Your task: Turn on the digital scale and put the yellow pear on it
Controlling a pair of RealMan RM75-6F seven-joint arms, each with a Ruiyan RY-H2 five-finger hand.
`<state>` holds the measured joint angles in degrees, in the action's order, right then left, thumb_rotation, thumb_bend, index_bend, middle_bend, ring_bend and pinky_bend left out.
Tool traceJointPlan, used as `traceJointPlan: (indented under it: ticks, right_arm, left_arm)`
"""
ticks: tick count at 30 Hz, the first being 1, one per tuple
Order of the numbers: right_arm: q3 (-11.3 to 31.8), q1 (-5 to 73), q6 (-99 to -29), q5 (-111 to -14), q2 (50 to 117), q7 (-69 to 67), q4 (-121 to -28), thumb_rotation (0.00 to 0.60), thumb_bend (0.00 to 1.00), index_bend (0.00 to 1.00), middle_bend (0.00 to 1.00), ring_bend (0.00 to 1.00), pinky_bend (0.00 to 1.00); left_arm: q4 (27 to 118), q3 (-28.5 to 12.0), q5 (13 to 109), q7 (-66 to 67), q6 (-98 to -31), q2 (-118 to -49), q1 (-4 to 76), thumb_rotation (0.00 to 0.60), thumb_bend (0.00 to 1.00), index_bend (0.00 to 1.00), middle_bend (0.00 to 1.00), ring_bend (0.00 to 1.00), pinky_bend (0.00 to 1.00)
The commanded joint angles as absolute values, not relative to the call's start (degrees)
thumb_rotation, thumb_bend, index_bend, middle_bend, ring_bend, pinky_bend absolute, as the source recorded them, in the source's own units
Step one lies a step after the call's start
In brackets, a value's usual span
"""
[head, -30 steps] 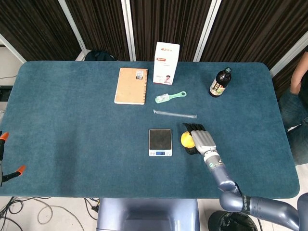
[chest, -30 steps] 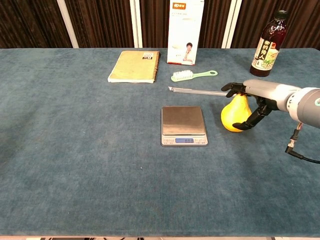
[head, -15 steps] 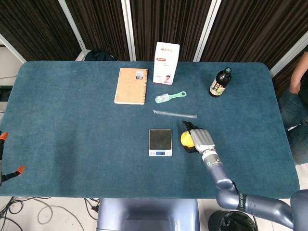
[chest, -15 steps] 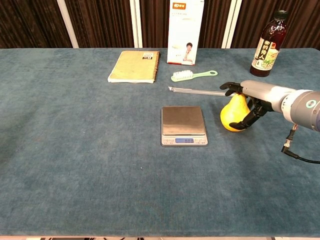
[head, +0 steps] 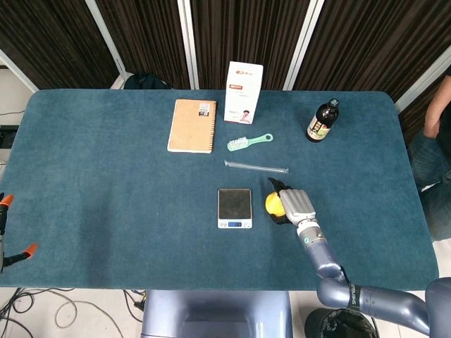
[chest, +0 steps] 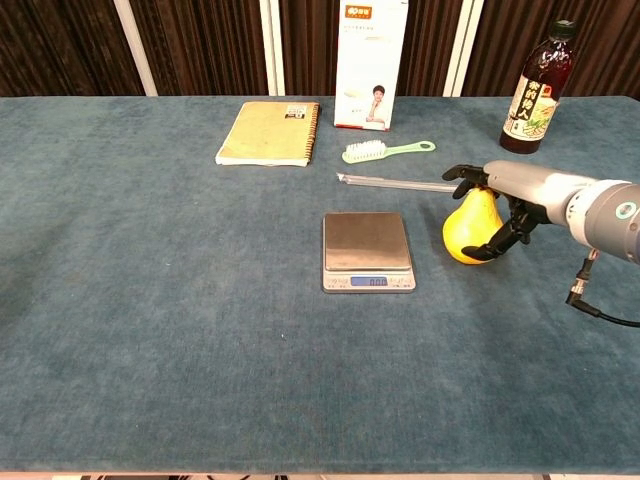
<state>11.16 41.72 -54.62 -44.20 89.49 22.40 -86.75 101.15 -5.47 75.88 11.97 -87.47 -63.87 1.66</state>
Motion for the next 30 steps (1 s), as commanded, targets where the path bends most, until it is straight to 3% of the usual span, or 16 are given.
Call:
traceJointPlan:
  ticks: [1, 11, 21, 30]
  right_arm:
    - [12.10, 41.62, -55.48, -45.47, 88.15, 21.76, -89.06, 0.600, 0.39, 0.03, 0.18, 0.42, 0.67]
    - [15.38, 44.73, -55.15, -44.53, 85.86, 23.93, -94.64, 0.600, 0.39, 0.04, 0.18, 0.43, 0.67]
    - [17.07, 51.04, -55.30, -39.41, 91.93, 29.76, -91.92, 0.600, 0.39, 0.03, 0.18, 0.43, 0.67]
    - [16.04, 53.02, -58.32, -38.38, 96.19, 33.06, -90.25, 0.600, 0.39, 0.03, 0.18, 0.43, 0.67]
  left_arm:
    - [101.19, -5.48, 75.89, 11.90, -87.48, -63.83, 1.66, 0.600, 0.10, 0.07, 0.00, 0.00, 0.00]
    - [101.26, -5.50, 75.99, 11.38, -87.68, -63.62, 1.54, 0.600, 0.10, 0.07, 0.00, 0.00, 0.00]
    - [101.15, -5.75, 75.54, 10.78, -87.50, -63.34, 1.58, 0.600, 0.10, 0.07, 0.00, 0.00, 0.00]
    - [101.04, -5.91, 75.25, 10.36, -87.21, -63.13, 1.70, 0.600, 0.10, 0.07, 0.00, 0.00, 0.00]
